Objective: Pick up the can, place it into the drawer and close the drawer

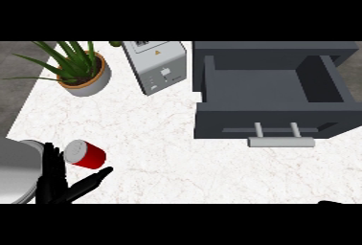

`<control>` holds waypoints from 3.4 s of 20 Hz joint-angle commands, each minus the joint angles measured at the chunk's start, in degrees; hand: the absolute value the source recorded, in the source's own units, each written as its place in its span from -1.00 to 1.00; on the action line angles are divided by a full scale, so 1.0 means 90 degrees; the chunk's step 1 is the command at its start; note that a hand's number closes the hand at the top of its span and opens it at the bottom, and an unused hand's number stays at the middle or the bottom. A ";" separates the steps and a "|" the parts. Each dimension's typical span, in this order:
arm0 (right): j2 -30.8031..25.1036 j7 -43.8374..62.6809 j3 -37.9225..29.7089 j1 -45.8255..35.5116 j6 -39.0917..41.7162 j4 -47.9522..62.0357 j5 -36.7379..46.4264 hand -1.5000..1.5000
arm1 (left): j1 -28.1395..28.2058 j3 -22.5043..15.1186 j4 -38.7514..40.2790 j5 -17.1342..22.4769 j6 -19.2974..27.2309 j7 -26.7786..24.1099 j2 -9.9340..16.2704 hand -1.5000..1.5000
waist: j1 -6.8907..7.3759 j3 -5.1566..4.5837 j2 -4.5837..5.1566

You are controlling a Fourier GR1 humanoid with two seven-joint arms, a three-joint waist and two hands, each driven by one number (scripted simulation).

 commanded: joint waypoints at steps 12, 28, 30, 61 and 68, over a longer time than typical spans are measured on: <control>-0.0048 0.0161 -0.0279 -0.0401 0.0086 0.0210 0.0062 -1.00 | -0.1279 0.0988 0.3281 0.0638 -0.0669 -0.1935 0.0337 -1.00 | -0.0005 -0.0001 0.0006; -0.0048 0.0513 -0.0357 -0.0292 0.0226 -0.0303 0.0041 -1.00 | -0.2404 0.0672 0.3981 0.0822 -0.1666 -0.1574 0.0778 1.00 | -0.0001 0.0003 -0.0004; 0.0043 0.0652 -0.0213 -0.0375 0.0034 -0.0388 0.0304 -1.00 | -0.2819 0.0892 0.4864 0.0934 -0.2144 -0.2132 0.0947 1.00 | -0.0022 -0.0002 0.0007; 0.0046 0.0391 -0.0451 -0.0245 0.0167 -0.0480 0.0298 -1.00 | -0.5612 -0.0668 0.3370 0.0233 -0.1762 0.0343 0.0037 1.00 | 0.0006 0.0006 -0.0030; -0.0119 0.0446 -0.0511 -0.0616 0.0180 -0.0139 0.0246 -1.00 | -0.6729 -0.0988 0.2624 0.0479 -0.1006 0.1837 -0.0076 1.00 | -0.0012 0.0004 -0.0009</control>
